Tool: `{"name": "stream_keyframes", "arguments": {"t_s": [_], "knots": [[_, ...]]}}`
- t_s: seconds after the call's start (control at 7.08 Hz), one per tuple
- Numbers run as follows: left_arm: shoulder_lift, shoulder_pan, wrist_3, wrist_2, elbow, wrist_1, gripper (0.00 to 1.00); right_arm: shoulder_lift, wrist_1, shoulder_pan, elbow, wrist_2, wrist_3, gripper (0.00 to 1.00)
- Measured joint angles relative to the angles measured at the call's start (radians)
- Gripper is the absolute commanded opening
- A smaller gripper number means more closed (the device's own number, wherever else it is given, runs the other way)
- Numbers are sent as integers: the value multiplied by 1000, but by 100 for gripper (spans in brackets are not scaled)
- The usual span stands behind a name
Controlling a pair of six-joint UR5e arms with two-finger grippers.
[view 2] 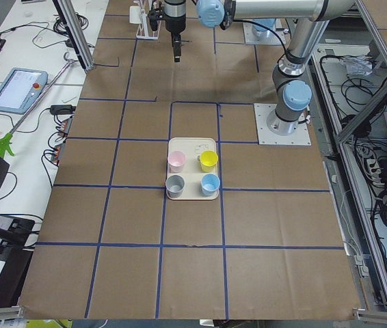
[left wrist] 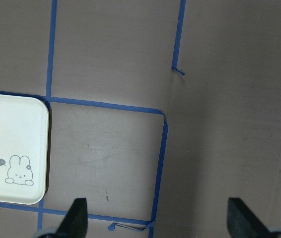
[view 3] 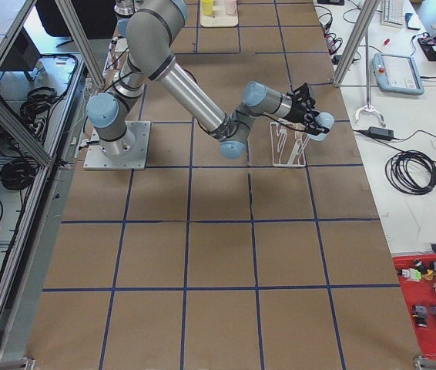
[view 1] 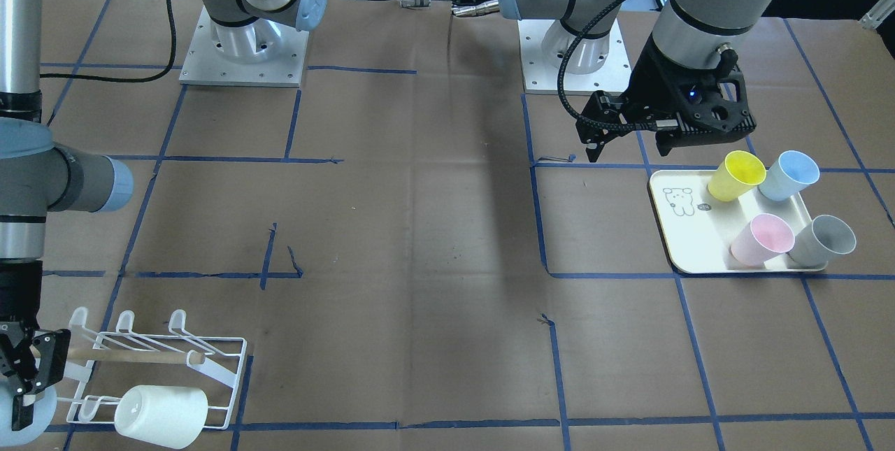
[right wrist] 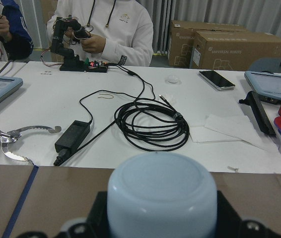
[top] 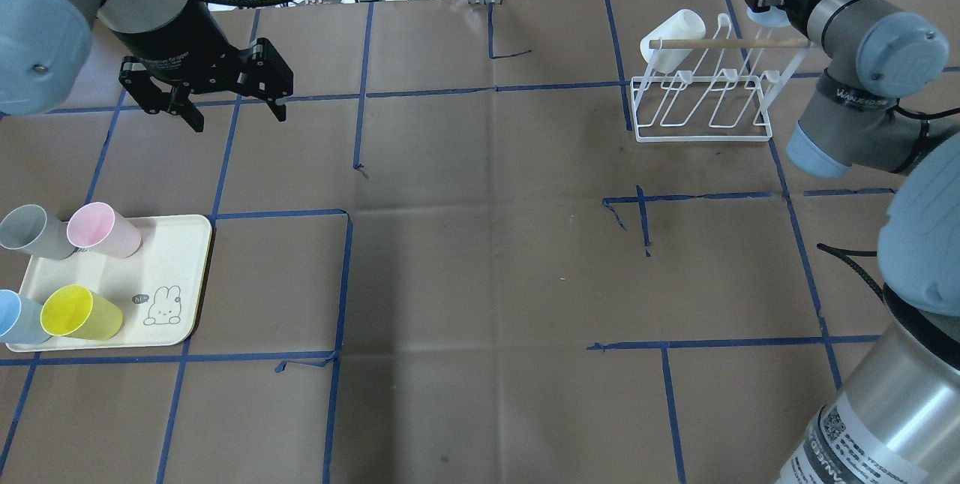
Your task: Transfer IKEA cup to right arm and place on rack
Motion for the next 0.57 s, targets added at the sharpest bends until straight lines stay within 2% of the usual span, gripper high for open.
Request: {"name": "stream_keyframes", "arguments": {"t_s": [0.14, 0.28, 0.42, 0.57], "knots": [[-2, -6, 0, 1, -2, 18, 99, -4, 0, 0, 14, 0, 0, 12], [0, -8, 5, 0, -4, 27, 99, -6, 0, 0, 20, 0, 0, 69], [4, -8, 12, -1, -7, 31, 99, -6, 0, 0, 24, -3, 0, 100], [7, -7, 22, -2, -8, 32, 99, -6, 0, 0, 25, -10, 3, 100]]}}
